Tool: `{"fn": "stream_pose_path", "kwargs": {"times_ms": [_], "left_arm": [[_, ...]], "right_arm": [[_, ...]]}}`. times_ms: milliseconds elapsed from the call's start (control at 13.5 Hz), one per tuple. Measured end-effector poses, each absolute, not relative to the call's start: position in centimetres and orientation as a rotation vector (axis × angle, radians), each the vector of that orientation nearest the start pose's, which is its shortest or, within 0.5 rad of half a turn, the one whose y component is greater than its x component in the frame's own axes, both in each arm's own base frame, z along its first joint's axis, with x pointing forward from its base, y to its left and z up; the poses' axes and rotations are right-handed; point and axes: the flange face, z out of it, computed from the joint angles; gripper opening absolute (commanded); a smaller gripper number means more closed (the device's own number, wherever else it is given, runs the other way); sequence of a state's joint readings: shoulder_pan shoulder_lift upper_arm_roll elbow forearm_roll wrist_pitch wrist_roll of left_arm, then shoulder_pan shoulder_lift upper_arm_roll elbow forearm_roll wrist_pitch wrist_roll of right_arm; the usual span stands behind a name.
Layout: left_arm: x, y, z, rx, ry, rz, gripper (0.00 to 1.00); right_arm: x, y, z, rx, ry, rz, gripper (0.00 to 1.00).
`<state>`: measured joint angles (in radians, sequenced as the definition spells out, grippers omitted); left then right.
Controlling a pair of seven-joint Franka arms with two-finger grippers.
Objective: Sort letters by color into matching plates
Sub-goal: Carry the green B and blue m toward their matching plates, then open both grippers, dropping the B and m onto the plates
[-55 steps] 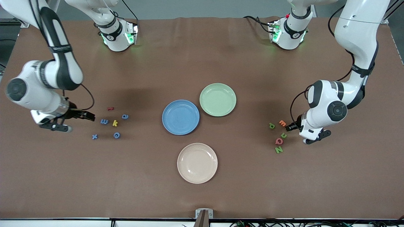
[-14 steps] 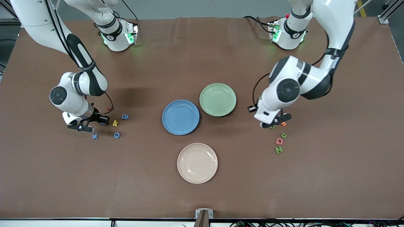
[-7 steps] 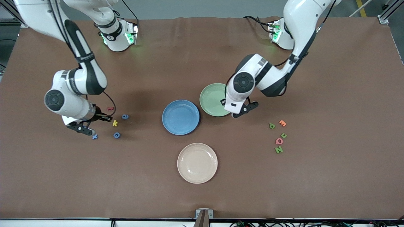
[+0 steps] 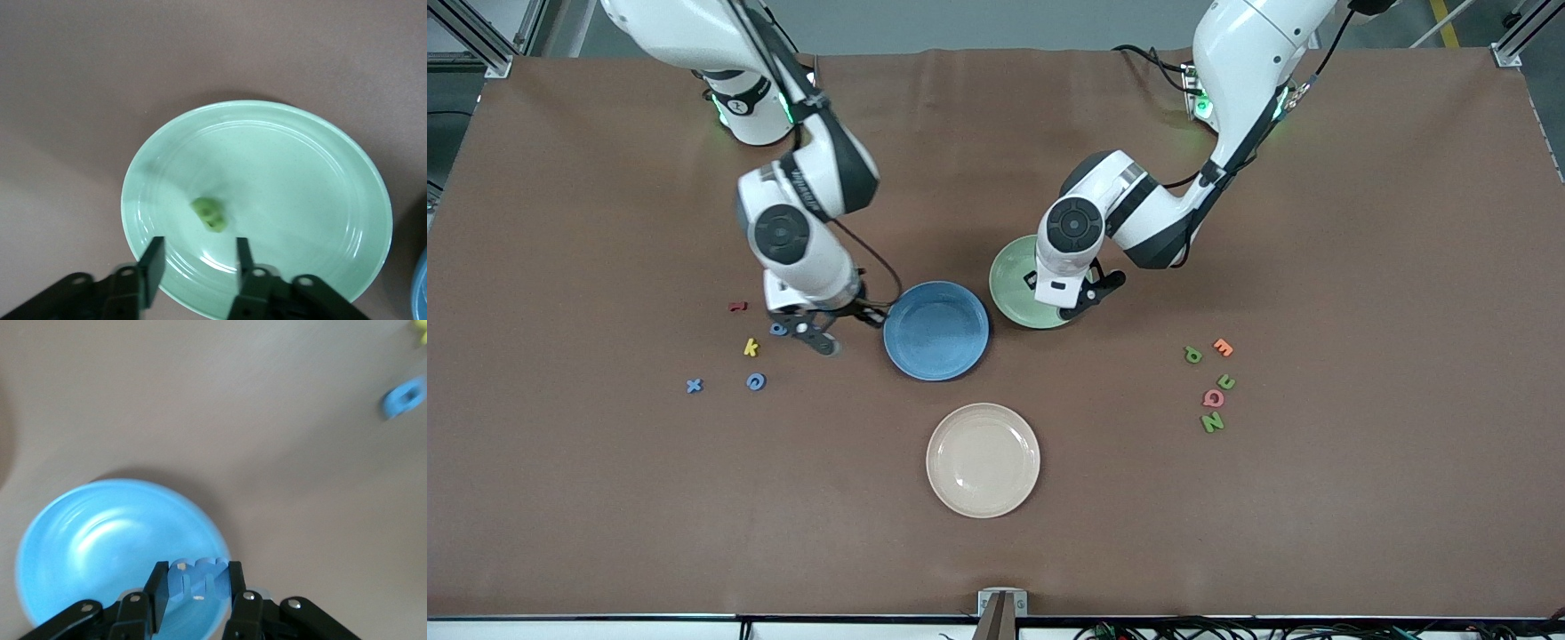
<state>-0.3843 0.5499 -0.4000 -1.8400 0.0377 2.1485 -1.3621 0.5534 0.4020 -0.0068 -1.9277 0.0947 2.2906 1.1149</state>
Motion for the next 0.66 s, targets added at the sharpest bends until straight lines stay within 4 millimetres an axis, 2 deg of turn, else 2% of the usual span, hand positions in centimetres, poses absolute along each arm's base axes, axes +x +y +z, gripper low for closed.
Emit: {"fn": "stream_pose_path", "kwargs": {"times_ms": [148,221,295,443,664], "left_arm": [[46.1,-42.5,24.0,-2.906,-0.913,0.368,1.00],[47.3,-41.7,24.6,-2.907,-0.948,0.354,1.00],[48.9,-40.0,25.5,-2.900,-0.986,0.343,1.00],[52.5,-35.3,27.6,-2.901,-1.039,0.323,1.00],[56.6,-27.8,30.3,-2.922,-1.060,0.294,0.99]], "right_arm": [[52.8,35.8,25.2,-2.941,1.023,0.097,0.00],[52.8,36.8,23.5,-2.935,1.035,0.090,0.00],[52.8,37.4,21.8,-2.931,1.047,0.086,0.00],[52.8,37.8,19.4,-2.932,1.065,0.087,0.00],[53.6,37.0,18.8,-2.930,1.092,0.080,0.01]]}}
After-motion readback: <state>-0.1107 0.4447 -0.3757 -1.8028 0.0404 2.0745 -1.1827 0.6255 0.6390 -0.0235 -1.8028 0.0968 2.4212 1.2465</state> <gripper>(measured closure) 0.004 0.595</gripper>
